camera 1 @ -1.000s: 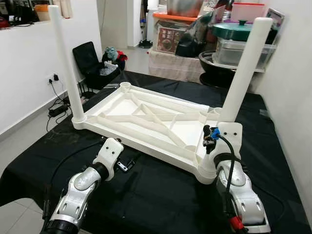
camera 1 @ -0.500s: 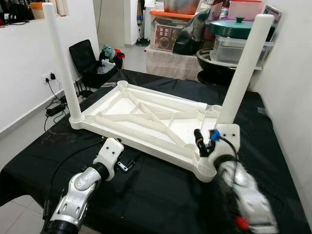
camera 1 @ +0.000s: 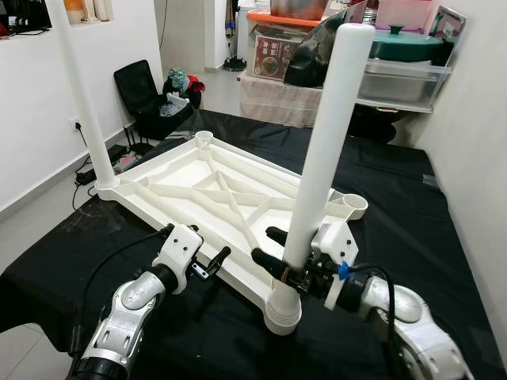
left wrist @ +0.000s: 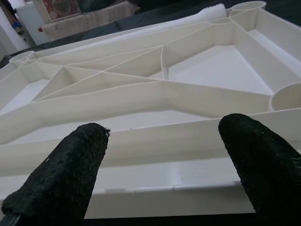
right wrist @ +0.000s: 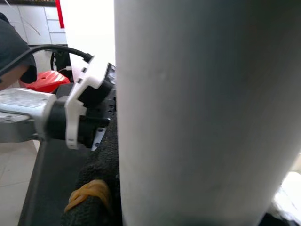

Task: Building children table

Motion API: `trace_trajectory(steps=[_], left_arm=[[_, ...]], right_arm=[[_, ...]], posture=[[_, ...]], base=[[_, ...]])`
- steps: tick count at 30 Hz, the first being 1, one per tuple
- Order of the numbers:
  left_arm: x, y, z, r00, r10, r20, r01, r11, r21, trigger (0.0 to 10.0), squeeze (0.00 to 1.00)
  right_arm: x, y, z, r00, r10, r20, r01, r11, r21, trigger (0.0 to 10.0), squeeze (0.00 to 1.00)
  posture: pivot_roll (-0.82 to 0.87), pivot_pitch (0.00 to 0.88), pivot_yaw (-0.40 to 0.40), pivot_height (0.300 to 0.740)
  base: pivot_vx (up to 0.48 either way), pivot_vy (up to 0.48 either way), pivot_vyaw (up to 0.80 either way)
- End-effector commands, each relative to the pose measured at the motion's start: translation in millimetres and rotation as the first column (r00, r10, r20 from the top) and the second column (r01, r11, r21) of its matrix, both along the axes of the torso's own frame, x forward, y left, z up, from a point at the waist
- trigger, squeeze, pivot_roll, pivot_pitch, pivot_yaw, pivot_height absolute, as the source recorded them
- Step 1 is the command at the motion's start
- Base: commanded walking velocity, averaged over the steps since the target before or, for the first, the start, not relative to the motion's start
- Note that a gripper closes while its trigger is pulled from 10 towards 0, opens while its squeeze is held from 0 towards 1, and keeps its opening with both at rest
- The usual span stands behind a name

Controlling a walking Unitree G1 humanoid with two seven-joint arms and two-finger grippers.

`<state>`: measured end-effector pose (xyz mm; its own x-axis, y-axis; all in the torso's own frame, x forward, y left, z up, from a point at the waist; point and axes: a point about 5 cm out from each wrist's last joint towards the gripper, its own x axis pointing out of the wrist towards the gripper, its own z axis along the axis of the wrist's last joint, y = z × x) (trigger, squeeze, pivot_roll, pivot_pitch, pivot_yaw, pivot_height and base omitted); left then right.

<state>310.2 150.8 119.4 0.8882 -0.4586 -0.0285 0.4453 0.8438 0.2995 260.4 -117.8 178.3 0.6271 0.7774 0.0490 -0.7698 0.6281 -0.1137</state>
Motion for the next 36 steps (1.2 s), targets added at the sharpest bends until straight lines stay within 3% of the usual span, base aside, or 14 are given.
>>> trace_trajectory(steps=[1,2,6,7,8,9,12,14,17,19,25,27,32,36], left_arm=[[-1.6,1.6,-1.3,1.000,0.004,-0.003,-0.004,1.000,0.011,10.0,0.00],[-1.1,2.0,-0.8,1.000,0.003,-0.003,-0.003,1.000,0.013,10.0,0.00],[-1.1,2.0,-0.8,1.000,0.003,-0.003,-0.003,1.000,0.013,10.0,0.00],[-0.1,2.3,0.1,1.000,0.002,-0.001,-0.002,1.000,0.015,10.0,0.00],[-0.1,2.3,0.1,1.000,0.002,-0.001,-0.002,1.000,0.015,10.0,0.00],[0.6,1.6,0.5,1.000,-0.002,0.000,0.002,1.000,0.016,10.0,0.00],[0.6,1.6,0.5,1.000,-0.002,0.000,0.002,1.000,0.016,10.0,0.00],[1.1,0.4,0.5,1.000,-0.005,0.001,0.005,1.000,0.017,10.0,0.00],[1.2,0.0,0.4,1.000,-0.005,0.001,0.005,1.000,0.016,10.0,0.00],[1.5,-0.4,0.5,1.000,-0.003,0.003,0.003,1.000,0.015,10.0,0.00],[1.6,-0.1,0.5,1.000,-0.001,0.003,0.001,1.000,0.015,10.0,0.00],[1.4,-0.2,0.3,1.000,0.001,0.002,-0.002,1.000,0.013,10.0,0.00],[0.8,-1.9,-1.0,1.000,0.002,0.000,-0.002,1.000,0.010,10.0,0.00],[0.9,-3.3,-1.8,1.000,0.002,-0.001,-0.002,1.000,0.008,10.0,0.00]], right_arm=[[4.5,-4.2,-0.4,0.999,-0.050,0.016,0.051,0.998,-0.021,0.0,0.00],[16.1,-12.9,-5.9,0.982,-0.187,0.000,0.186,0.981,-0.055,0.0,0.00],[16.1,-12.9,-5.9,0.982,-0.187,0.000,0.186,0.981,-0.055,0.0,0.00],[32.2,-32.0,-16.0,0.900,-0.436,-0.018,0.430,0.892,-0.140,0.0,0.00],[32.2,-32.0,-16.0,0.900,-0.436,-0.018,0.430,0.892,-0.140,0.0,0.00],[37.5,-48.6,-23.6,0.767,-0.641,-0.017,0.626,0.755,-0.192,0.0,0.00],[37.5,-48.6,-23.6,0.767,-0.641,-0.017,0.626,0.755,-0.192,0.0,0.00],[33.6,-61.9,-35.7,0.549,-0.835,-0.031,0.807,0.539,-0.243,0.0,0.00],[31.0,-62.5,-39.2,0.500,-0.865,-0.042,0.833,0.494,-0.249,0.0,0.00],[30.7,-66.5,-41.4,0.412,-0.909,-0.060,0.879,0.413,-0.239,0.0,0.00],[31.6,-72.5,-39.4,0.339,-0.938,-0.069,0.912,0.346,-0.220,0.0,0.00],[31.1,-80.4,-38.3,0.247,-0.966,-0.075,0.945,0.257,-0.205,0.0,0.00],[29.8,-85.9,-35.8,0.111,-0.991,-0.078,0.973,0.124,-0.194,0.0,0.00],[32.6,-79.3,-36.8,0.133,-0.985,-0.107,0.966,0.153,-0.208,0.8,0.00]], posture=[[0.06,0.000,-0.095,0.740],[0.06,0.000,-0.092,0.740],[0.06,0.000,-0.092,0.740],[0.06,0.000,-0.088,0.740],[0.06,0.000,-0.088,0.740],[0.05,0.000,-0.084,0.740],[0.05,0.000,-0.084,0.740],[0.05,0.000,-0.084,0.740],[0.05,0.000,-0.084,0.740],[0.05,0.000,-0.085,0.740],[0.05,0.000,-0.086,0.740],[0.05,0.000,-0.089,0.740],[0.05,0.000,-0.090,0.740],[0.04,0.000,-0.090,0.740]], base=[[0.000,0.000,0.00],[0.000,0.000,0.00],[0.000,0.000,0.00],[0.000,0.000,0.00],[0.000,0.000,0.00],[0.000,0.000,0.00],[0.000,0.000,0.00],[0.000,0.000,0.00],[0.000,0.000,0.00],[0.000,0.000,0.00],[0.000,0.000,0.00],[0.000,0.000,0.00],[0.000,0.000,0.00],[0.000,0.000,0.00]])
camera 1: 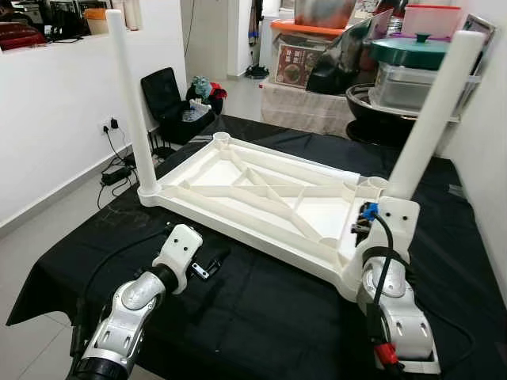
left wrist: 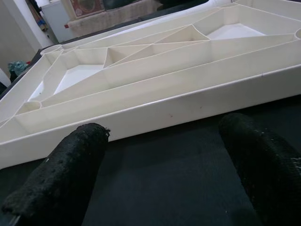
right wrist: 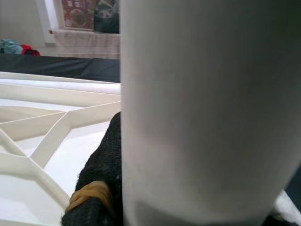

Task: Building children table

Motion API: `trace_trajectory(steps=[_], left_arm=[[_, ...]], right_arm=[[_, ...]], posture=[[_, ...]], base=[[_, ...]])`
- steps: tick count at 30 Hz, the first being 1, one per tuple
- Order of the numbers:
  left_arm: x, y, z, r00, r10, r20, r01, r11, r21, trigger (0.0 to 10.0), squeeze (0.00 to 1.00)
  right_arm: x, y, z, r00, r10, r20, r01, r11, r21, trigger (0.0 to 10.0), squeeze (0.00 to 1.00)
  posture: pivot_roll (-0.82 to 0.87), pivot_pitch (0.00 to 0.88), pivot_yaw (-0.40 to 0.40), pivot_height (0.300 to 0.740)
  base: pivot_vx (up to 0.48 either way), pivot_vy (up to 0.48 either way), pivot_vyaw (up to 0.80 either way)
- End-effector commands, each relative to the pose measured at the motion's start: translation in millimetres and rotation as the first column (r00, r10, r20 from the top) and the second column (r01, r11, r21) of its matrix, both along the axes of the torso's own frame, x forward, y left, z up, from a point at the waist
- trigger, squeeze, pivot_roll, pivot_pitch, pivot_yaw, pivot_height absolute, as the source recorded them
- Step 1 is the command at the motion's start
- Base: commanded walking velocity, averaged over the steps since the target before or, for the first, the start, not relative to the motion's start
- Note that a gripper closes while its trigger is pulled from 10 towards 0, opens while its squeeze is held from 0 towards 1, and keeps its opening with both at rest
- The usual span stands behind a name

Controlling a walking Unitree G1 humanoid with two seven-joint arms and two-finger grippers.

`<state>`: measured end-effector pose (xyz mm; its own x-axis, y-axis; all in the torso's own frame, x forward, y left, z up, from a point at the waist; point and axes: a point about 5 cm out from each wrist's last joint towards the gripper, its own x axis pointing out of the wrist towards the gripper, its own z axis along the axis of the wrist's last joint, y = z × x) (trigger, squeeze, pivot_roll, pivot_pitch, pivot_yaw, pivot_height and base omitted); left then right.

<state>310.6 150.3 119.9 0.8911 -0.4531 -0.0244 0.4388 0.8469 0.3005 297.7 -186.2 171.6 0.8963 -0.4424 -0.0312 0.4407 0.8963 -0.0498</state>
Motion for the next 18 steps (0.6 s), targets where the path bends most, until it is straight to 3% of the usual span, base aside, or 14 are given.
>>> trace_trajectory(steps=[1,2,4,5,7,8,9,10,14,15,17,18], left_arm=[[0.5,-2.8,-2.3,1.000,-0.004,-0.006,0.004,1.000,0.009,10.0,0.00],[0.7,-3.1,-2.5,1.000,-0.004,-0.006,0.004,1.000,0.009,10.0,0.00],[0.8,-3.5,-2.6,1.000,-0.004,-0.006,0.004,1.000,0.009,10.0,0.00],[1.0,-3.5,-2.8,1.000,-0.004,-0.007,0.004,1.000,0.009,10.0,0.00],[1.1,-3.5,-2.8,1.000,-0.004,-0.007,0.004,1.000,0.010,10.0,0.00],[1.2,-3.4,-3.0,1.000,-0.003,-0.007,0.003,1.000,0.010,10.0,0.00],[1.1,-3.2,-3.1,1.000,-0.002,-0.008,0.002,1.000,0.010,10.0,0.00],[1.0,-3.1,-3.3,1.000,-0.003,-0.008,0.003,1.000,0.010,10.0,0.00],[0.8,-3.0,-3.5,1.000,-0.003,-0.009,0.003,1.000,0.010,10.0,0.00],[0.7,-3.0,-3.6,1.000,-0.004,-0.009,0.004,1.000,0.010,10.0,0.00],[0.6,-3.7,-3.4,1.000,-0.008,-0.009,0.008,1.000,0.010,10.0,0.00],[0.6,-3.7,-3.4,1.000,-0.008,-0.009,0.008,1.000,0.010,10.0,0.00]], right_arm=[[-4.7,-10.9,-30.2,0.981,-0.068,-0.184,0.063,0.997,-0.033,0.8,0.00],[-3.8,-4.2,-31.0,0.983,-0.016,-0.182,0.017,1.000,-0.001,10.0,0.00],[-4.0,0.2,-30.9,0.985,0.014,-0.174,-0.013,1.000,0.008,10.0,0.00],[-3.9,2.6,-29.9,0.987,0.034,-0.157,-0.030,0.999,0.027,10.0,0.75],[-3.9,3.4,-29.0,0.989,0.041,-0.145,-0.036,0.999,0.038,10.0,0.75],[-2.9,3.2,-26.6,0.990,0.049,-0.132,-0.046,0.998,0.032,10.0,0.66],[-1.1,3.6,-23.1,0.991,0.071,-0.113,-0.068,0.997,0.033,10.0,0.18],[0.8,5.1,-18.6,0.990,0.106,-0.087,-0.104,0.994,0.027,10.0,0.00],[3.1,7.7,-12.5,0.986,0.159,-0.055,-0.159,0.987,0.004,10.0,0.00],[5.5,12.8,-5.8,0.969,0.247,-0.018,-0.247,0.969,-0.012,10.0,0.00],[5.3,24.8,8.9,0.871,0.489,0.054,-0.484,0.871,-0.080,10.0,0.00],[5.3,24.8,8.9,0.871,0.489,0.054,-0.484,0.871,-0.080,10.0,0.00]], posture=[[0.04,0.000,-0.090,0.740],[0.04,0.000,-0.089,0.740],[0.04,0.000,-0.090,0.740],[0.04,0.000,-0.091,0.740],[0.04,0.000,-0.091,0.740],[0.04,0.000,-0.091,0.740],[0.04,0.000,-0.090,0.740],[0.04,0.000,-0.090,0.740],[0.04,0.000,-0.090,0.740],[0.04,0.000,-0.089,0.740],[0.04,0.000,-0.089,0.740],[0.04,0.000,-0.089,0.740]], base=[[0.000,0.000,0.00],[0.000,0.000,0.00],[0.000,0.000,0.00],[0.000,0.000,0.00],[0.000,0.000,0.00],[0.000,0.000,0.00],[0.000,0.000,0.00],[0.000,0.000,0.00],[0.000,0.000,0.00],[0.000,0.000,0.00],[0.000,0.000,0.00],[0.000,0.000,0.00]])
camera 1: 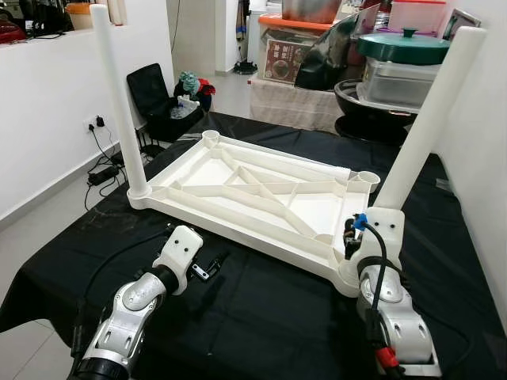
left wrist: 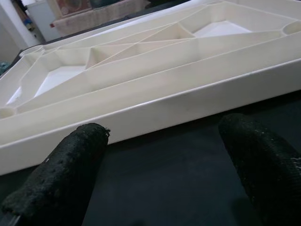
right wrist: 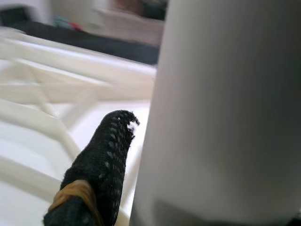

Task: Building children table

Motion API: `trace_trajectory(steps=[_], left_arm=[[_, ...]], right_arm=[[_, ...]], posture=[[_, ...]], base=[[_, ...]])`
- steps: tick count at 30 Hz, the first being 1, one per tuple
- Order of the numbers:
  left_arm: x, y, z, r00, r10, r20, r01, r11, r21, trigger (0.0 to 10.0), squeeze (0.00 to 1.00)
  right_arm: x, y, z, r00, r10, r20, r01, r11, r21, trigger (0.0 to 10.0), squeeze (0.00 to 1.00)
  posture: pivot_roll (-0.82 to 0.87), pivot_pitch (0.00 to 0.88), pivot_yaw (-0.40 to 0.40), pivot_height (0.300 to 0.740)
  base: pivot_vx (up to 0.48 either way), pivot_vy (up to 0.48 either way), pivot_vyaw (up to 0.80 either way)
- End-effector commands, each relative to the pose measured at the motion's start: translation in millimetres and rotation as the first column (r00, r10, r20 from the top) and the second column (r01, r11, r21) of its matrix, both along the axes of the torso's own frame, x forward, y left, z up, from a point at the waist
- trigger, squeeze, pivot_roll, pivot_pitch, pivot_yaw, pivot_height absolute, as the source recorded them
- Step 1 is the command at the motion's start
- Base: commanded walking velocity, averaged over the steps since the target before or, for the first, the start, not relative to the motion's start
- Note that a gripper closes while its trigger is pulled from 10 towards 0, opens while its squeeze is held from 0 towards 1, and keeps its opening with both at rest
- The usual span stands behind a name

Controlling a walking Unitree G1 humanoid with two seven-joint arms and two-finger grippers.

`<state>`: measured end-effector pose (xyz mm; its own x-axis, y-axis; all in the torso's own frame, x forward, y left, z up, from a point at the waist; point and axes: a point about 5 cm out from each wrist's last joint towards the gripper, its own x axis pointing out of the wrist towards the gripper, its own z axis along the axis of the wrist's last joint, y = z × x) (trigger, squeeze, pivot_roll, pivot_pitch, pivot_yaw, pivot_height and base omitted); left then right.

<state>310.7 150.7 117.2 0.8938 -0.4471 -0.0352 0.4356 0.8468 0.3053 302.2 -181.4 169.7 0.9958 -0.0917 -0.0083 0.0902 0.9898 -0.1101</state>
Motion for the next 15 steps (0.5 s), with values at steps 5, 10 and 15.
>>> trace_trajectory(steps=[5,10,15], left_arm=[[0.9,-3.4,0.9,1.000,-0.016,0.003,0.016,1.000,0.004,10.0,0.00],[0.3,-2.4,1.4,1.000,-0.017,0.004,0.016,1.000,0.007,10.0,0.00],[-0.2,-1.5,2.2,1.000,-0.016,0.007,0.016,1.000,0.008,10.0,0.00]], right_arm=[[-11.5,36.8,19.1,0.873,0.479,0.089,-0.472,0.877,-0.086,10.0,0.00],[-39.8,58.8,19.6,0.636,0.769,0.063,-0.760,0.639,-0.122,10.0,0.00],[-46.7,65.7,12.5,0.550,0.835,0.025,-0.825,0.547,-0.143,10.0,0.00]], posture=[[0.04,0.000,-0.088,0.740],[0.05,0.000,-0.088,0.740],[0.06,0.000,-0.092,0.740]], base=[[0.000,0.000,0.00],[0.000,0.000,0.00],[0.000,0.000,0.00]])
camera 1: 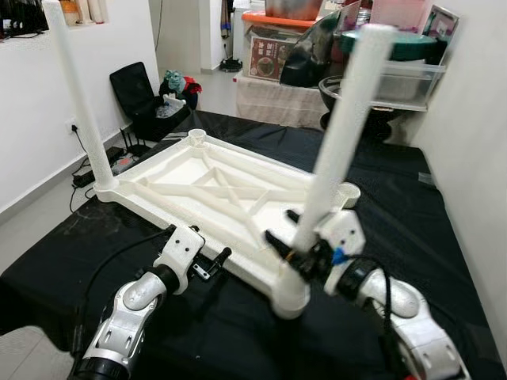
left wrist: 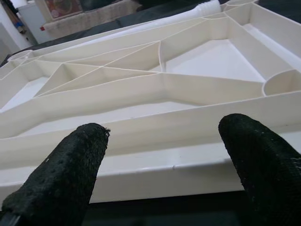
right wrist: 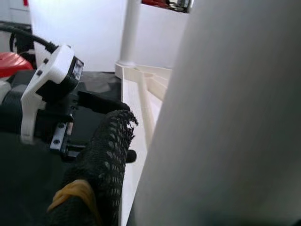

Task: Building children table

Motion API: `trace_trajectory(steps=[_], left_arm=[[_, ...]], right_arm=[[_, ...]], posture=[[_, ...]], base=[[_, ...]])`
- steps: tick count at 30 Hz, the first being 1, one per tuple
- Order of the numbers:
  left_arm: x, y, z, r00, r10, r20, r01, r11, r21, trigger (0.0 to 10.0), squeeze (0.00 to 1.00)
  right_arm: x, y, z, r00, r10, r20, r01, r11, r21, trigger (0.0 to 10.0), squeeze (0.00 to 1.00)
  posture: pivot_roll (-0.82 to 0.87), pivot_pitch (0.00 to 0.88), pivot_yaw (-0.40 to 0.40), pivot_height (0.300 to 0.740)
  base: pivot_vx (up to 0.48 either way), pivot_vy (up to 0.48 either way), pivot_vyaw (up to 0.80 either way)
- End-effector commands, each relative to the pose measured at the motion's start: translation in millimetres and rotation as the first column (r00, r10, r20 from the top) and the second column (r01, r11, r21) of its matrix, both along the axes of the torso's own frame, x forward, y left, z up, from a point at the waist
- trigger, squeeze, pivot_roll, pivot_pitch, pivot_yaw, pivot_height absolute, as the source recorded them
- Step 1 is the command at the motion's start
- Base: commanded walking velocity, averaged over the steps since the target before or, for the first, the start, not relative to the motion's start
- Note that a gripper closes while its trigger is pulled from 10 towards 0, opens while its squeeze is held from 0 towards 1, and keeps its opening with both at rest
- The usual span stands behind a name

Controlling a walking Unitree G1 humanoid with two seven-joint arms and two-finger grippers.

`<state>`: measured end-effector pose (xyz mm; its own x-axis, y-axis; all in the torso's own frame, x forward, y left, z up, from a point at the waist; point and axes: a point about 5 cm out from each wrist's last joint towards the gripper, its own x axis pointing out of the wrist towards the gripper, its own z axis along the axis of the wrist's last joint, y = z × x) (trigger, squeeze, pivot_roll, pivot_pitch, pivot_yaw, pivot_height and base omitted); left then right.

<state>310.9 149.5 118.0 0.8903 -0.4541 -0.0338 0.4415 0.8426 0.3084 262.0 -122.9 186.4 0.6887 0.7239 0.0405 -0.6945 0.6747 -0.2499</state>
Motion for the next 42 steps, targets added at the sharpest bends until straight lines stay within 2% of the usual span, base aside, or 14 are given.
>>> trace_trajectory(steps=[1,4,5,7,10,11,15,20,24,33,35,40,41,42], left_arm=[[-0.3,-0.3,1.4,1.000,-0.008,0.005,0.008,1.000,0.006,10.0,0.00],[-0.6,0.3,1.7,1.000,-0.007,0.006,0.007,1.000,0.006,10.0,0.00],[-1.0,0.7,1.5,1.000,-0.007,0.005,0.007,1.000,0.007,10.0,0.00],[-1.3,0.8,1.4,1.000,-0.007,0.004,0.007,1.000,0.008,10.0,0.00],[-1.3,0.6,1.2,1.000,-0.008,0.004,0.008,1.000,0.008,10.0,0.00],[-1.3,0.1,1.0,1.000,-0.008,0.004,0.008,1.000,0.008,10.0,0.00],[-1.4,-0.4,0.2,1.000,-0.008,0.002,0.008,1.000,0.006,10.0,0.00],[-1.6,0.0,-0.5,1.000,-0.007,0.000,0.007,1.000,0.007,10.0,0.00],[-0.8,-0.3,-0.8,1.000,-0.006,0.000,0.006,1.000,0.007,10.0,0.00],[0.4,-2.7,-1.3,1.000,-0.008,0.000,0.008,1.000,0.007,10.0,0.00],[0.7,-3.2,-1.7,1.000,-0.008,-0.001,0.008,1.000,0.007,10.0,0.00],[1.0,-3.3,-1.6,1.000,-0.007,0.001,0.007,1.000,0.007,10.0,0.00],[1.1,-3.2,-1.4,1.000,-0.006,0.002,0.006,1.000,0.007,10.0,0.00],[1.1,-3.2,-1.4,1.000,-0.006,0.002,0.006,1.000,0.007,10.0,0.00]], right_arm=[[-6.4,7.3,-4.3,0.996,0.086,-0.008,-0.086,0.996,-0.006,10.0,0.00],[-10.1,9.6,-6.0,0.992,0.126,-0.013,-0.126,0.992,-0.010,10.0,0.00],[-9.7,8.7,-7.5,0.991,0.130,-0.013,-0.130,0.991,0.002,1.6,0.00],[-2.9,4.5,-9.1,0.997,0.071,-0.010,-0.071,0.997,0.004,0.0,0.00],[8.4,-4.0,-12.3,0.999,-0.041,-0.007,0.041,0.999,-0.017,0.0,0.00],[23.9,-17.8,-17.8,0.974,-0.226,-0.033,0.224,0.974,-0.037,0.0,0.00],[41.9,-53.6,-32.6,0.793,-0.601,-0.100,0.595,0.799,-0.086,0.0,0.00],[39.1,-61.9,-36.1,0.723,-0.682,-0.108,0.677,0.731,-0.087,0.0,0.00],[32.0,-77.2,-47.4,0.525,-0.837,-0.151,0.834,0.542,-0.107,0.0,0.00],[24.2,-81.0,-63.4,0.335,-0.923,-0.191,0.916,0.366,-0.163,0.0,0.00],[28.3,-75.8,-67.2,0.329,-0.920,-0.214,0.908,0.371,-0.195,10.0,0.00],[31.3,-67.2,-57.4,0.376,-0.894,-0.244,0.908,0.407,-0.094,10.0,0.00],[31.8,-68.0,-55.7,0.372,-0.896,-0.242,0.911,0.402,-0.089,10.0,1.00],[31.8,-68.0,-55.7,0.372,-0.896,-0.242,0.911,0.402,-0.089,10.0,1.00]], posture=[[0.06,0.000,-0.092,0.740],[0.06,0.000,-0.092,0.740],[0.05,0.000,-0.090,0.740],[0.05,0.000,-0.091,0.740],[0.05,0.000,-0.090,0.740],[0.05,0.000,-0.091,0.740],[0.05,0.000,-0.090,0.740],[0.05,0.000,-0.089,0.740],[0.04,0.000,-0.088,0.740],[0.04,0.000,-0.088,0.740],[0.04,0.000,-0.088,0.740],[0.04,0.000,-0.090,0.740],[0.05,0.000,-0.091,0.740],[0.05,0.000,-0.091,0.740]], base=[[0.000,0.000,0.00],[0.000,0.000,0.00],[0.000,0.000,0.00],[0.000,0.000,0.00],[0.000,0.000,0.00],[0.000,0.000,0.00],[0.000,0.000,0.00],[0.000,0.000,0.00],[0.000,0.000,0.00],[0.000,0.000,0.00],[0.000,0.000,0.00],[0.000,0.000,0.00],[0.000,0.000,0.00],[0.000,0.000,0.00]])
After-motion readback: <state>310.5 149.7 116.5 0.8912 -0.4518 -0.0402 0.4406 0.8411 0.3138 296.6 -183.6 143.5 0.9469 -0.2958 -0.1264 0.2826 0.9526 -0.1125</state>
